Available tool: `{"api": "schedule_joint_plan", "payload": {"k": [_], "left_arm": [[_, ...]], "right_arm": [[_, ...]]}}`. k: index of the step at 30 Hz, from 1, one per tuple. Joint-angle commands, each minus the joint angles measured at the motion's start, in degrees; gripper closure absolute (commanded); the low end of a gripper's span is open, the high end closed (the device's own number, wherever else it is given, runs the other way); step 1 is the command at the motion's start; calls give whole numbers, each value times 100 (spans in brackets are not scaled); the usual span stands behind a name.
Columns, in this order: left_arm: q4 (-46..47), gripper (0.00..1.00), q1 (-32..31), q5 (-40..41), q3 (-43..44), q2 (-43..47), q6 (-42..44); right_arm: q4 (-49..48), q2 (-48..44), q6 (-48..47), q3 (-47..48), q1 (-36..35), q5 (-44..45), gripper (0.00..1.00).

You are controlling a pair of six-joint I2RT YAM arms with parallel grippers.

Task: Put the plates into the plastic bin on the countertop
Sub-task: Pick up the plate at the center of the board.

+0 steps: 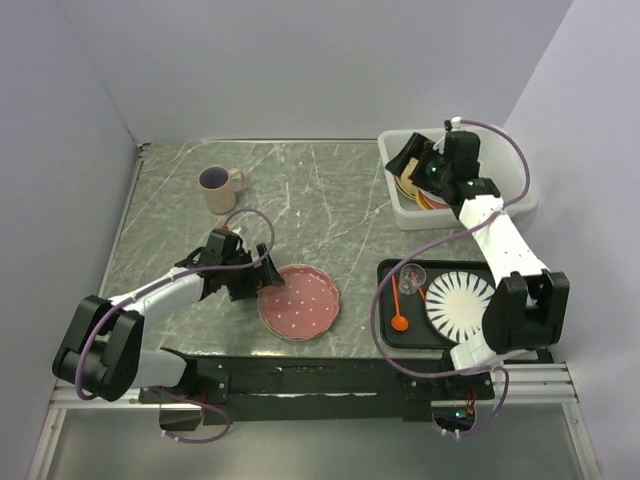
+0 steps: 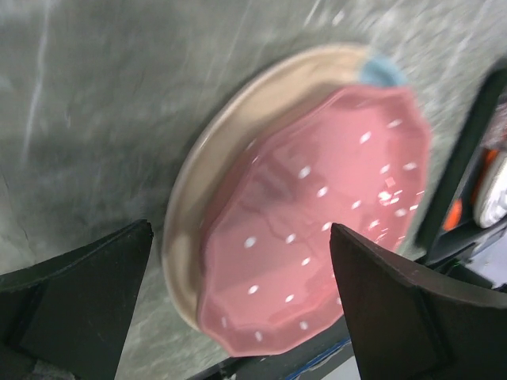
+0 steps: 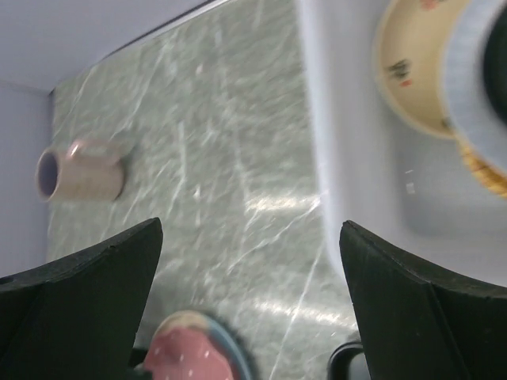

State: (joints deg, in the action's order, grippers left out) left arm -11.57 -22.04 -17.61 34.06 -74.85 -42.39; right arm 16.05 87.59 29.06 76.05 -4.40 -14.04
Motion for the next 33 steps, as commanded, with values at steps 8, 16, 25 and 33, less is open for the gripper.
{"api": "schedule_joint_plan", "payload": {"k": [8,16,25,33], "left_arm": [[374,32,-415,3,-787,-90,-542],[850,99,-468,-42,-621,-829,-569],[981,99,-406,205,-67,-1426,-612],[1614,99,103,-217,-189,-1831,-700]], "right_arm": [[-313,-647,-23,-1575,-869,-652,0],[-349,-498,-67,-1927,-1159,-749,1],[205,-85,-515,-1664,-1396,-1188,4],[398,355,-691,-1804,-1546,-1610,18]]}}
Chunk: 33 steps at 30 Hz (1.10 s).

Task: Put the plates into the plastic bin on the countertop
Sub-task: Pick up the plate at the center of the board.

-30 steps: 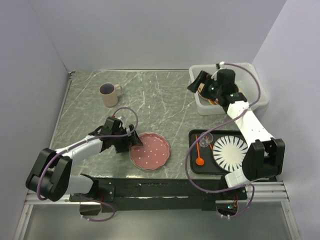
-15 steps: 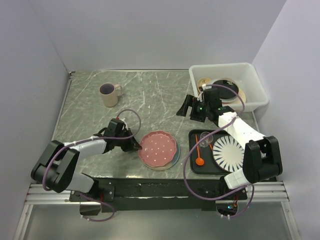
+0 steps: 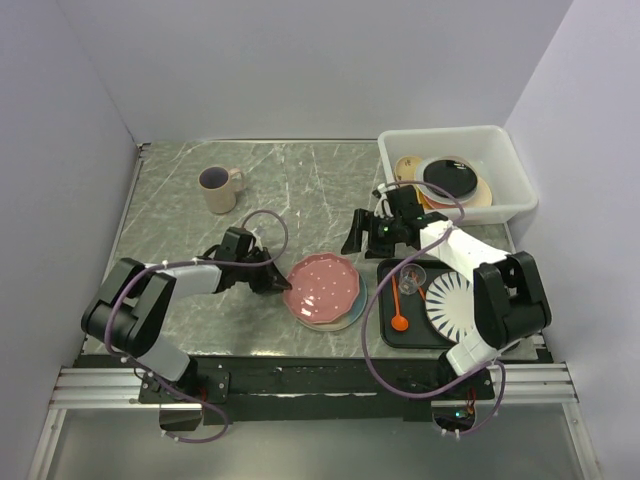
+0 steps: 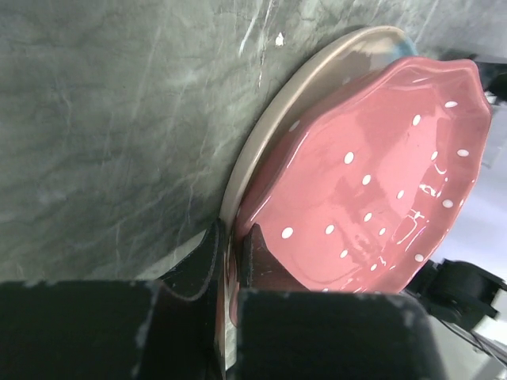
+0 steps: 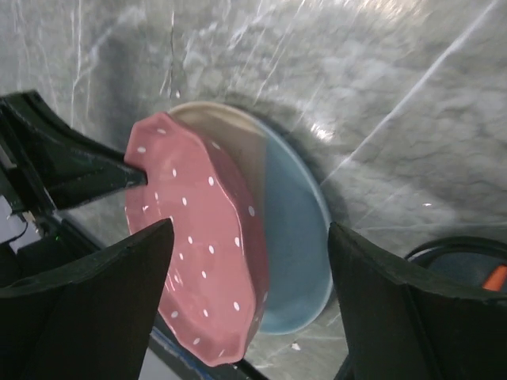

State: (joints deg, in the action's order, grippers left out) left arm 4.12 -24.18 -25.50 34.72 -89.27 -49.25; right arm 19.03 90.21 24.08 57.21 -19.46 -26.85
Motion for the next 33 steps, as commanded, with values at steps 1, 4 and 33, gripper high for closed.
{"api": "schedule_joint_plan", "payload": {"k": [1,4,33], "left_arm": [[36,99,361,589,-264,-389,12],[45,99,537,555,-299,-354,100],[151,99,564,440,-247,-354,214]], "right_arm": [[93,110,-193,54,-40,-399,19],[5,137,-193,-34,-49,-645,23],[-233,805,-184,36,-216,-1947,100]]}}
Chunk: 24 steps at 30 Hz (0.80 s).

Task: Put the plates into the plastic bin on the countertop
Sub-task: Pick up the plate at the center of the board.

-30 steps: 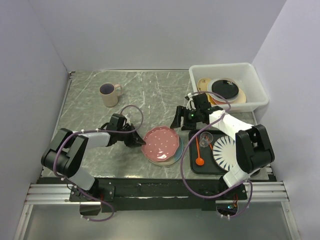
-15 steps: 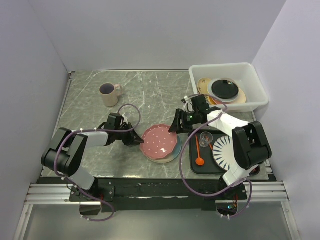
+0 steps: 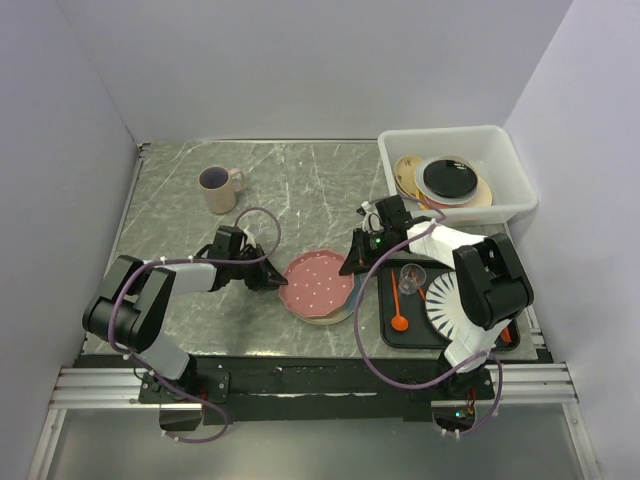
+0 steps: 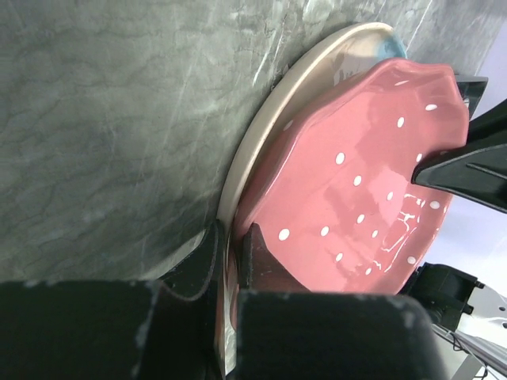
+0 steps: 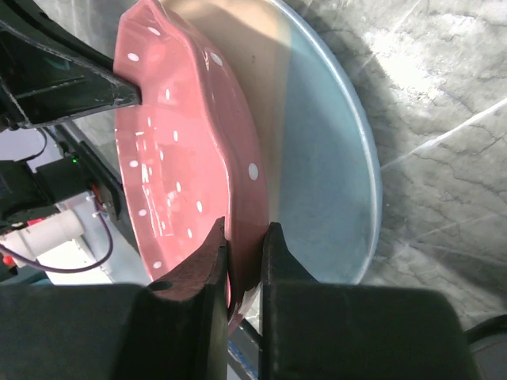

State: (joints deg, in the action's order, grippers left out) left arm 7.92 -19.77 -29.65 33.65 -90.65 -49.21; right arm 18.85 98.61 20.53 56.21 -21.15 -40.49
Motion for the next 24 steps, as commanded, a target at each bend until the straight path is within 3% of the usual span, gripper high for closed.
{"api": "schedule_joint_plan", "payload": {"k": [1,6,9,16,21,24], "left_arm": [[-265,99,114,856,-131,-207,228],[-379,99,122,882,-43,12,298],[-476,92,122,952,1,214,324],[-722,50,122,1101,115,583,474],[-810,37,122,1215,186,812,544],[-985,21,114,1312,212,952,588]], "right_arm": [[-224,-52,179,128,-47,-548,100],[-242,-105,214,163,-47,-513,100],[-233,-105,223,189,-56,-512,100],[-347,-131,293,180,-48,-530,100],[-329,-105,302,242,-47,-548,100],[-347,-114,319,242,-47,-539,100]]}}
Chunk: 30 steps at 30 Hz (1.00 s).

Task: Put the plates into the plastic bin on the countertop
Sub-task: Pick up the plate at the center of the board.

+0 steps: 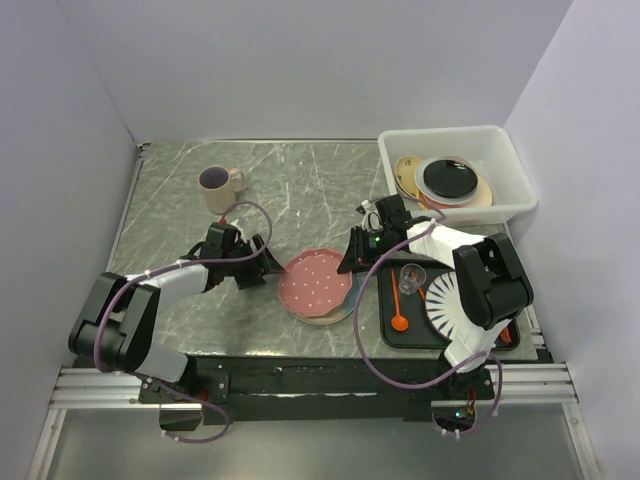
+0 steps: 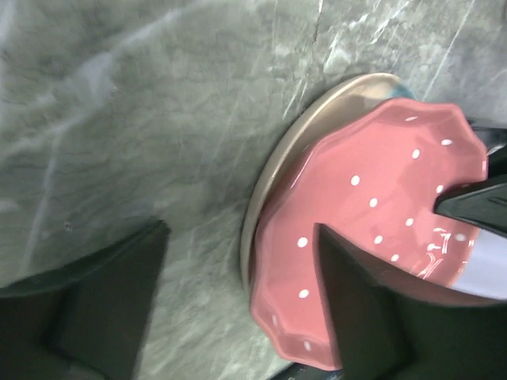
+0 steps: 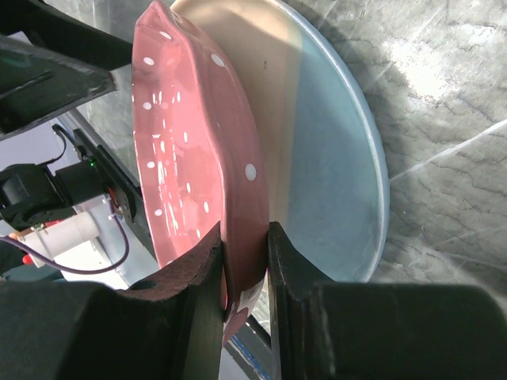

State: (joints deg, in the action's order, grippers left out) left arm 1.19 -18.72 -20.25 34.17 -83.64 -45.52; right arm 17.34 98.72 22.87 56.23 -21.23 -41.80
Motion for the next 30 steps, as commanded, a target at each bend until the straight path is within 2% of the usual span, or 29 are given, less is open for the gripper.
{"api": "schedule_joint_plan", "payload": {"k": [1,3,4,20,30], "left_arm": [[-321,10,17,399,160,286,219],[-356,1,18,452,169,418,263],[-374,1,18,478,186,462,271],[-594,1,18,627,353,928,324],[-822,1,18,917,687,1622,333]], "right_arm": [[-188,-125,86,266,-39,-408,100],[-187,-116,86,292,-47,-408,100],[-161,-98,86,327,-39,-390,100],[23,-160,77,679,-39,-364,100],[401,-90,-2,1460,40,-171,100]]}}
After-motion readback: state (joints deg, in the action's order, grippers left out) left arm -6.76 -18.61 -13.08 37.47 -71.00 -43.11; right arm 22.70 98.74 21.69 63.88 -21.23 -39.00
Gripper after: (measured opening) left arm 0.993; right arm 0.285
